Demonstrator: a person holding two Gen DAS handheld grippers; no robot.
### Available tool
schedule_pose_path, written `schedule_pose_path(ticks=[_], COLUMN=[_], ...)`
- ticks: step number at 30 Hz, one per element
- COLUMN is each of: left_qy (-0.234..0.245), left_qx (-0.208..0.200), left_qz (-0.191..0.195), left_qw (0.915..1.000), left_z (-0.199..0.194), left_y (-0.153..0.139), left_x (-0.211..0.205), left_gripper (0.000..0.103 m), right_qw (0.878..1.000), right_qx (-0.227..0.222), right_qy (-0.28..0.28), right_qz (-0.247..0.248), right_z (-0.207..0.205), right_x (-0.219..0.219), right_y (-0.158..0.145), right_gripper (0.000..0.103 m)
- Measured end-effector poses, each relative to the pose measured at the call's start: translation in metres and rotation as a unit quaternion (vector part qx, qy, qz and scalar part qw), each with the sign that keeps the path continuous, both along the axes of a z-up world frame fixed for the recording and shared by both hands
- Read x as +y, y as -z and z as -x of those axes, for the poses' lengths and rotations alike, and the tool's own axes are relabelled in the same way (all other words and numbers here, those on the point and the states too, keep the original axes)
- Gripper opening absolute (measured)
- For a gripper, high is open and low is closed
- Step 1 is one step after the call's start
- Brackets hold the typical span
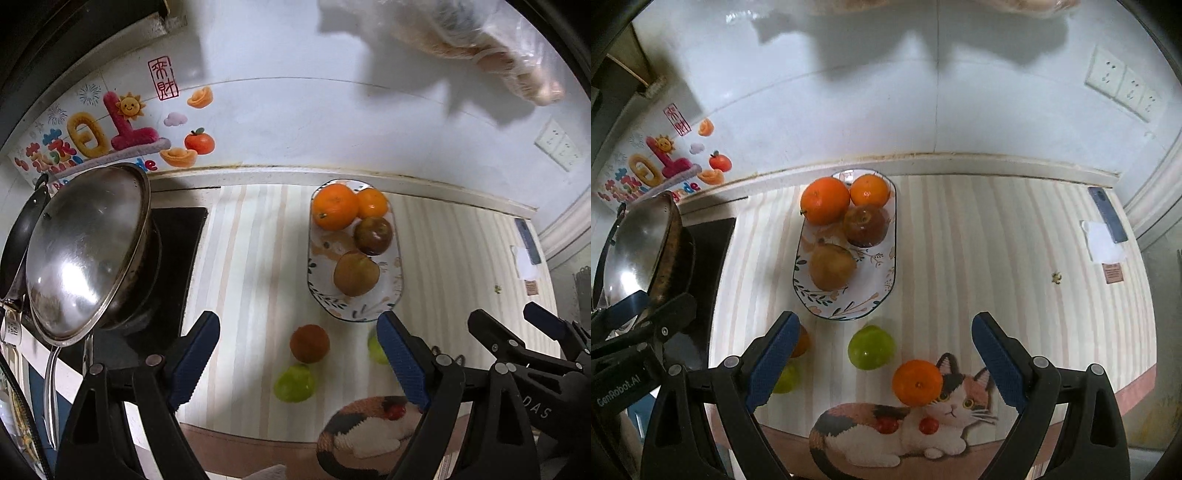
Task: Organize fruits
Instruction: 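Grasp the brown round fruit with the left tool while the right grasps the green apple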
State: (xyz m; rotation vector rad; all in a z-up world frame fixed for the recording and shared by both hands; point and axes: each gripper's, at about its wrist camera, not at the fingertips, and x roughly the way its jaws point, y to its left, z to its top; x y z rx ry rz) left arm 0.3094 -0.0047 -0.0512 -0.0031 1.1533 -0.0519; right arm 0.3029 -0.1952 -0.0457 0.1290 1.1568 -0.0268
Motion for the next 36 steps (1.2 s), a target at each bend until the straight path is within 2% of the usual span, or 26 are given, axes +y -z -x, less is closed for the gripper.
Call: schedule_pose_path(ticks=[10, 15, 16, 17, 18, 22, 26, 30, 36], left_qy=[0.013, 0.010, 0.006, 0.000, -0.002, -0.011, -0.015, -0.022, -0.022], left_qx=[-0.030, -0.033, -0.034, -0.036, -0.037, -0.015, 0.052, 0.118, 0.186], left_qz=[0.002, 0.007, 0.007, 0.004, 0.001, -0.003, -0.006, -0.003, 0.011], left_qw=[0.9995, 0.9994, 0.9994, 0.9993, 0.9993, 0.9998, 0.9985, 0.9928, 0.9822], left_z=[0.018, 0.016, 0.015, 0.013, 0.011, 0.000, -0.011, -0.021, -0.047], left_y=[-0.028, -0.029, -0.027, -0.024, -0.021, 0.005, 0.055, 0.106, 0.159], left_x=[-0.004, -0.001, 0.000, 0.003, 0.004, 0.011, 0.016, 0.019, 0.006], left_gripper=[0.087, 0.087, 0.089, 0.098, 0.102, 0.102, 0.102, 0.102, 0.102], right_qw=[0.999, 0.999, 0.999, 0.999, 0.999, 0.998, 0.995, 0.985, 0.977], right_qx=[-0.033, -0.037, -0.036, -0.034, -0.030, 0.009, 0.058, 0.116, 0.154], right_qy=[0.006, 0.008, 0.011, 0.014, 0.015, 0.029, 0.041, 0.043, 0.034], right_qz=[-0.007, -0.023, -0.027, -0.031, -0.033, -0.056, -0.077, -0.119, -0.141], right_z=[0.022, 0.024, 0.024, 0.024, 0.023, 0.016, 0.007, -0.003, -0.020], right_x=[0.001, 0.000, -0.002, -0.004, -0.006, -0.024, -0.039, -0.043, -0.027], right_y=[-0.034, -0.040, -0.039, -0.037, -0.034, -0.002, 0.047, 0.106, 0.164], right_gripper=[0.096, 0.096, 0.097, 0.098, 0.098, 0.099, 0.099, 0.099, 0.097])
